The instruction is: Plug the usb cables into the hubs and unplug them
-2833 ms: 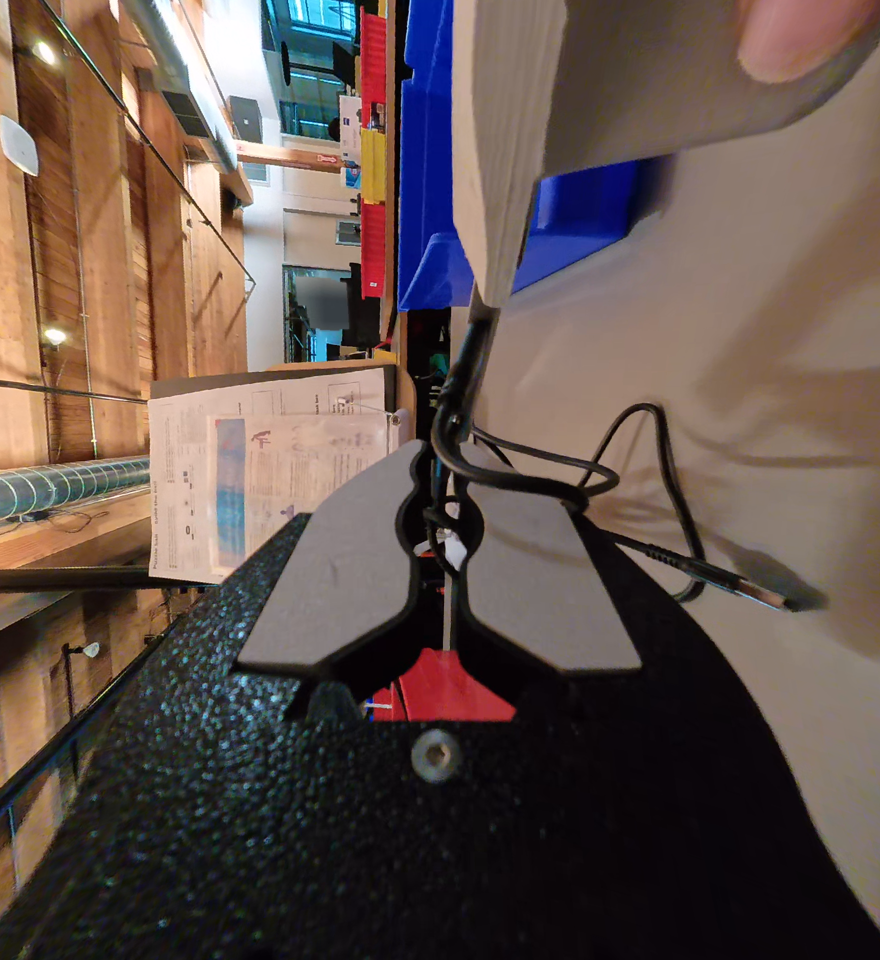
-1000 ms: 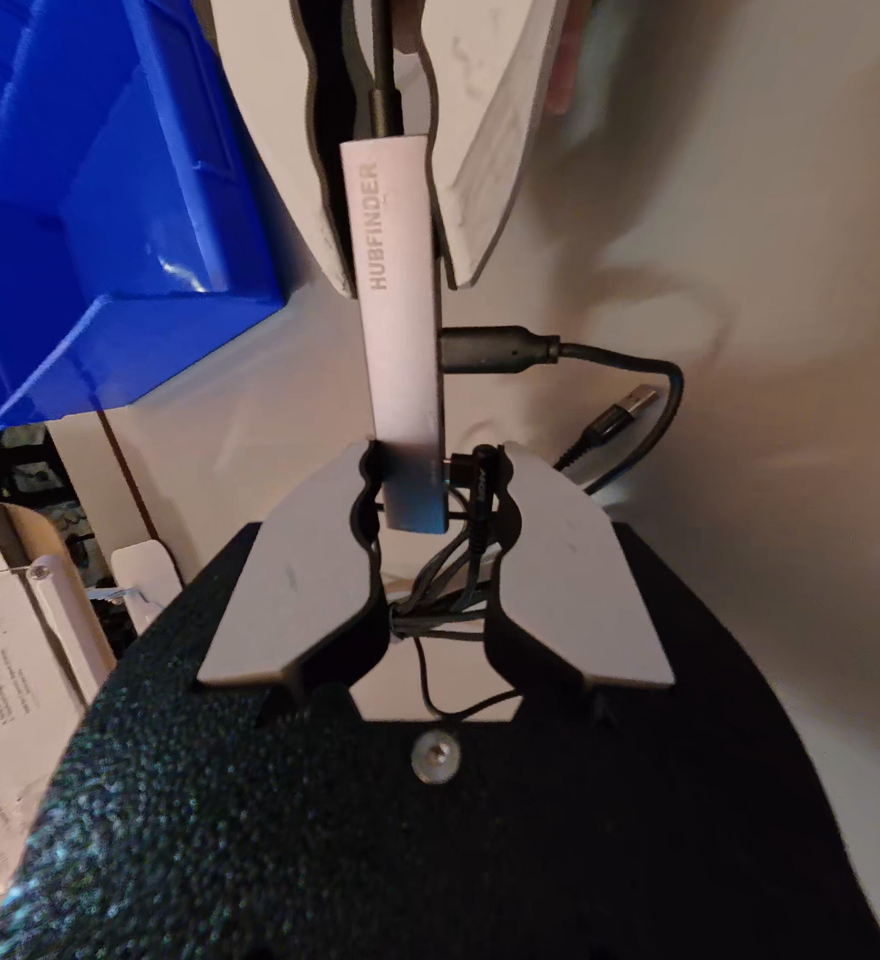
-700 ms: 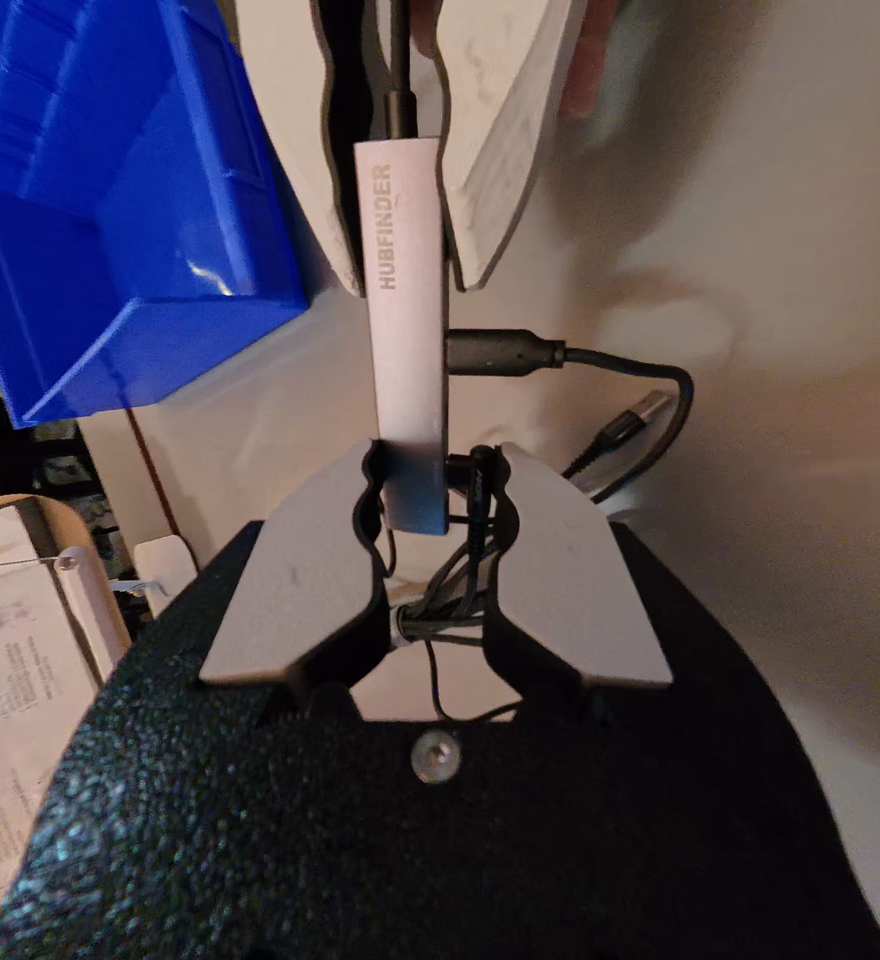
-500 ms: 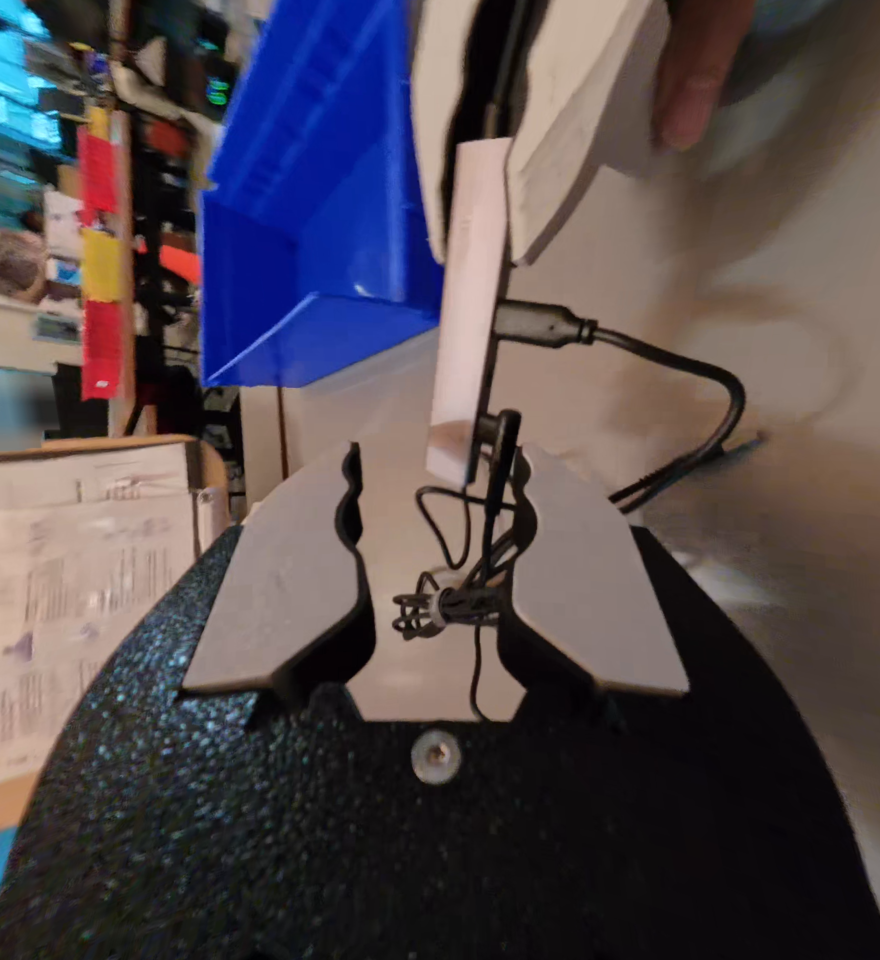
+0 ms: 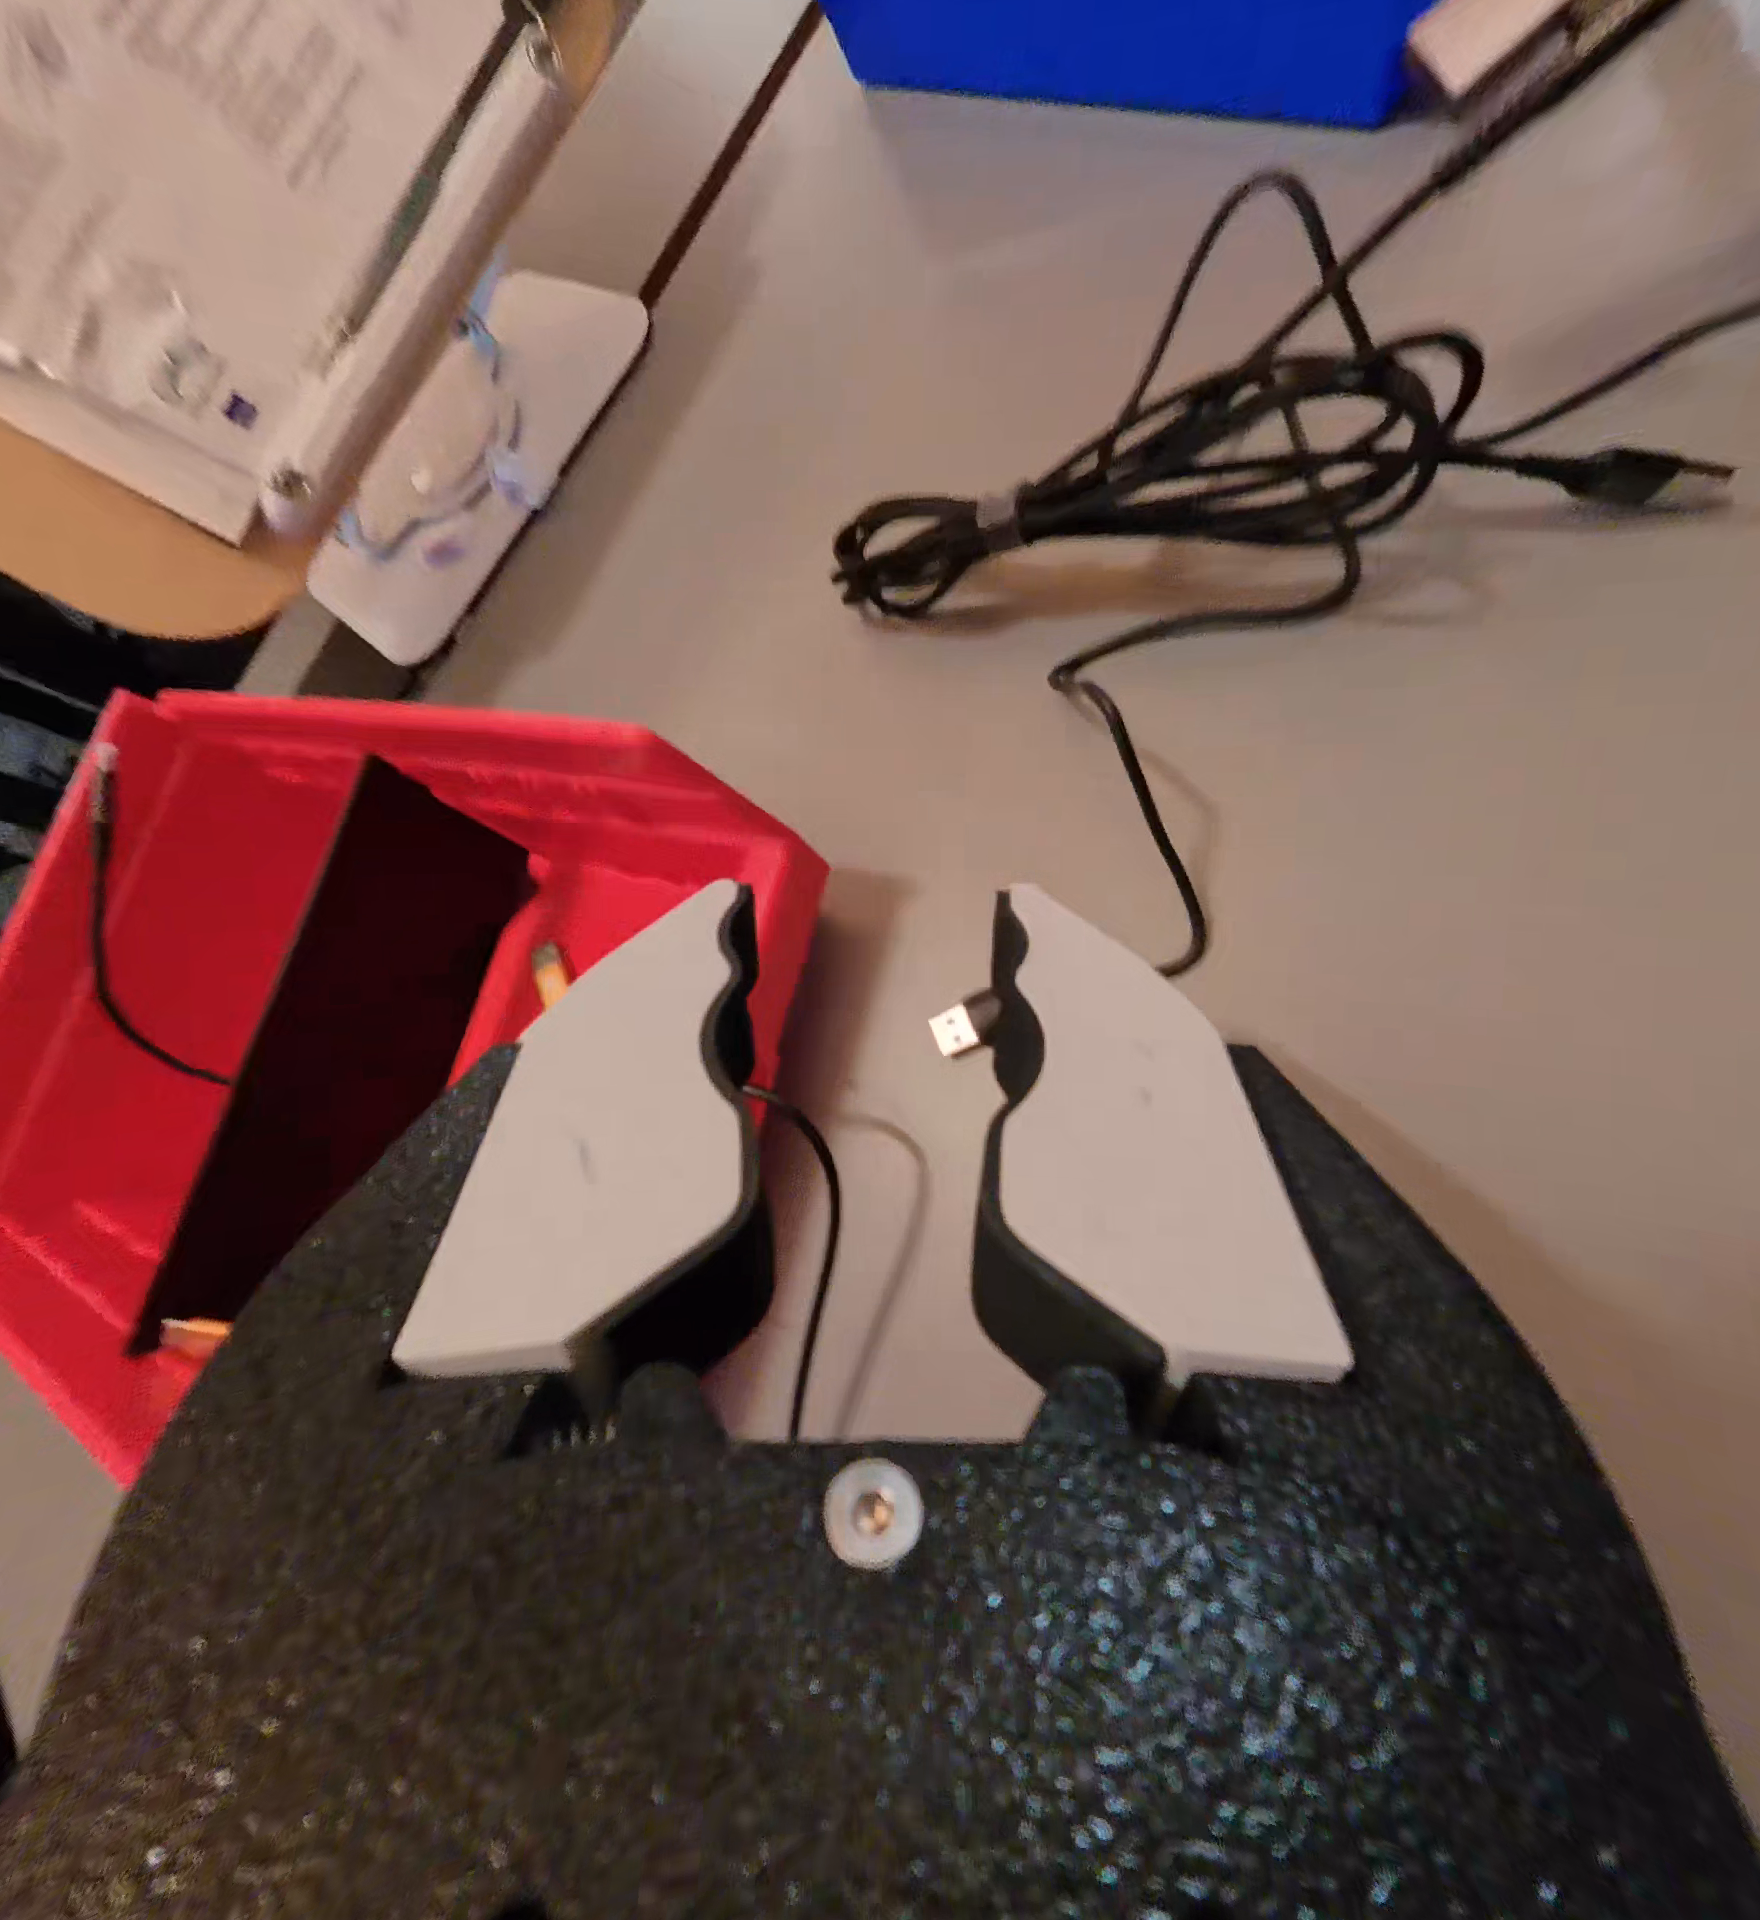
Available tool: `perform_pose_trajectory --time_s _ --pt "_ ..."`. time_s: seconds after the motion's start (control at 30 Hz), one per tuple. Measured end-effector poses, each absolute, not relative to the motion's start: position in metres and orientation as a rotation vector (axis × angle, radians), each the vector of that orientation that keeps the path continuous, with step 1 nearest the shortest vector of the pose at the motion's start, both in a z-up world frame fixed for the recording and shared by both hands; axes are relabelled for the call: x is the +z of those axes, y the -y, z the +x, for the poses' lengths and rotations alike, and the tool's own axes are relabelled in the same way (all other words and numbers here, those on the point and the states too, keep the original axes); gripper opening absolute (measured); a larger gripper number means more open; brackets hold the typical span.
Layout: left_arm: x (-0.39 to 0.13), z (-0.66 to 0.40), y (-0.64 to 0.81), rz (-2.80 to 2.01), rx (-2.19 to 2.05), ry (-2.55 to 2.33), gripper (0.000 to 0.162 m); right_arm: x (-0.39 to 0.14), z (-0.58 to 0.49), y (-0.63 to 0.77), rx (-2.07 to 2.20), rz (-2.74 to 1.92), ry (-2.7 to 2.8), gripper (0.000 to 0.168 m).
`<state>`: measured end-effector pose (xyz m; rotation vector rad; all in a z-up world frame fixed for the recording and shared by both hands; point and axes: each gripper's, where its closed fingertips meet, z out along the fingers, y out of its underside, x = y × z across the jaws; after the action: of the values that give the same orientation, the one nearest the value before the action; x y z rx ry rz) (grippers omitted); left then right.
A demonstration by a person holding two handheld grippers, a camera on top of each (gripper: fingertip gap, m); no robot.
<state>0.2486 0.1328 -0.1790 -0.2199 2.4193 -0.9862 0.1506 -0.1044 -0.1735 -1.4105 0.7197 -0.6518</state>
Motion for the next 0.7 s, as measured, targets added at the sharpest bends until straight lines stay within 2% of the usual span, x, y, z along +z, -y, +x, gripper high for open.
perform_pose_trajectory --time_s 0.17,0.43,0.7 --pt "-0.204 0.241 -0.133 -0.368 -1.139 -2.343 0.043 -0.122 0.137 0.122 -0.595 -1.195 -0.719 0.025" --pt "-0.198 0.259 -0.130 -0.556 -1.384 -2.095 0.040 0.023 0.088 0.179 -0.840 -0.999 -0.623 0.025" --pt "-0.188 0.269 -0.121 -0.631 -1.515 -1.908 0.035 0.161 0.096 0.241 -1.153 -1.021 -0.628 0.025"
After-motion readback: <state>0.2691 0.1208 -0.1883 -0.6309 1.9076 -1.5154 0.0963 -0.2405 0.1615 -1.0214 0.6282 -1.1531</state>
